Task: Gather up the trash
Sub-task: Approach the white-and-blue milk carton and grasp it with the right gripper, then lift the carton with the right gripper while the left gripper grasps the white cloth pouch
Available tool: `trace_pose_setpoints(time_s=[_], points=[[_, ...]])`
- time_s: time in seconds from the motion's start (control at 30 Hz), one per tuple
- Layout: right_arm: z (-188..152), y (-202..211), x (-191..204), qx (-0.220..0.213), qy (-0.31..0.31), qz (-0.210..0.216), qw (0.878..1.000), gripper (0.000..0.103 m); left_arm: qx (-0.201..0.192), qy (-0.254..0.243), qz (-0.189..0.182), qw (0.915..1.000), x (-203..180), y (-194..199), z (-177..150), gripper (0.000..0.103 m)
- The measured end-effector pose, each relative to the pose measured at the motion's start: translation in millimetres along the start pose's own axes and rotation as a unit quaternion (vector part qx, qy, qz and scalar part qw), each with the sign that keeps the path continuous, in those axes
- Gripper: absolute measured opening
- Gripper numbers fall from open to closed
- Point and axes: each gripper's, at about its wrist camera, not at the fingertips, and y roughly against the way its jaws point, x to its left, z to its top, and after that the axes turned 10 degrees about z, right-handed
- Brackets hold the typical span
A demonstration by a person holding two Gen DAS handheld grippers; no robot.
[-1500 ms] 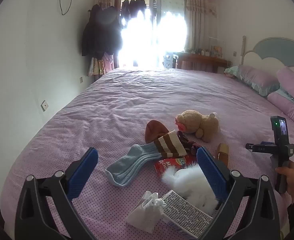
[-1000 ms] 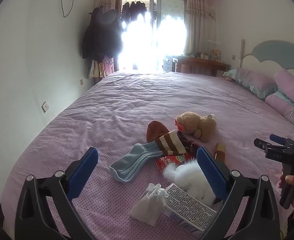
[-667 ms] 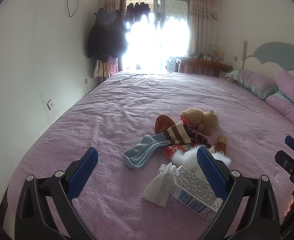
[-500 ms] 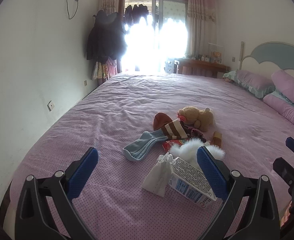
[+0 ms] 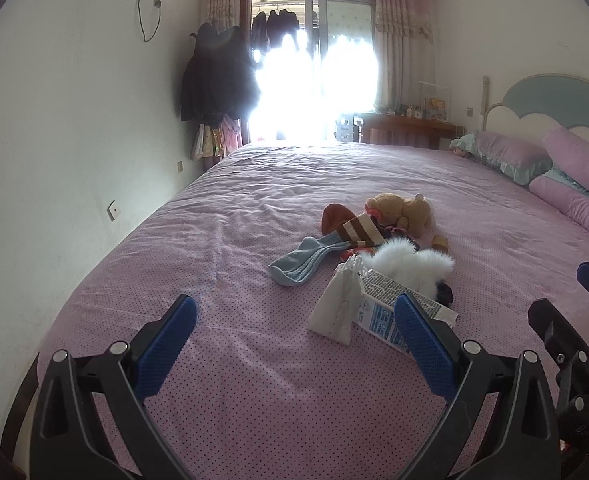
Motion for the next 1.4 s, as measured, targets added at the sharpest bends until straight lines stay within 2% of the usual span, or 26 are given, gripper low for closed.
trace_pose_setpoints(time_s=[0.2, 0.43, 0.6, 0.77, 0.97, 1.03, 1.07, 1.1, 1.27, 1.4], points=[[0.5, -3.3, 9.6, -0.004, 0.009, -0.002, 1.000, 0.095, 0.003, 0.004, -0.011, 0.9999, 10.0, -4.7, -2.8, 0.099], [-17.0, -31.9, 26.0, 0.030, 0.042, 0.032, 0.998, 0.095, 0.013, 0.008, -0.017, 0.9998, 16.0, -14.6, -6.6, 0.099], [-25.2, -51.8, 32.3, 0.048, 0.059, 0.025, 0.997, 0.094, 0.018, 0.012, -0.020, 0.9996, 16.5, -27.6, -8.7, 0.099], [-32.5, -74.4, 26.5, 0.076, 0.053, 0.036, 0.995, 0.083, 0.027, 0.013, -0.017, 0.9994, 16.1, -41.6, -8.7, 0.099], [-41.6, -103.9, 24.6, 0.104, 0.051, 0.034, 0.993, 0.082, 0.036, 0.016, -0.013, 0.9992, 16.7, -53.3, -8.7, 0.099], [-45.0, -111.1, 22.9, 0.114, 0.047, 0.039, 0.992, 0.076, 0.038, 0.012, -0.011, 0.9992, 15.8, -56.4, -9.7, 0.099], [-46.3, -113.9, 21.3, 0.123, 0.040, 0.051, 0.990, 0.059, 0.040, 0.010, -0.008, 0.9991, 15.0, -57.9, -10.3, 0.099], [-47.0, -113.8, 17.7, 0.130, 0.029, 0.068, 0.989, 0.046, 0.042, 0.007, -0.007, 0.9991, 14.0, -59.1, -11.2, 0.099], [-50.2, -103.6, 11.0, 0.129, 0.009, 0.104, 0.986, 0.037, 0.049, -0.003, -0.011, 0.9987, 7.0, -65.3, -14.7, 0.099], [-47.1, -83.8, 4.7, 0.123, -0.001, 0.124, 0.985, 0.036, 0.053, -0.011, -0.015, 0.9984, -0.4, -73.7, -13.7, 0.099]])
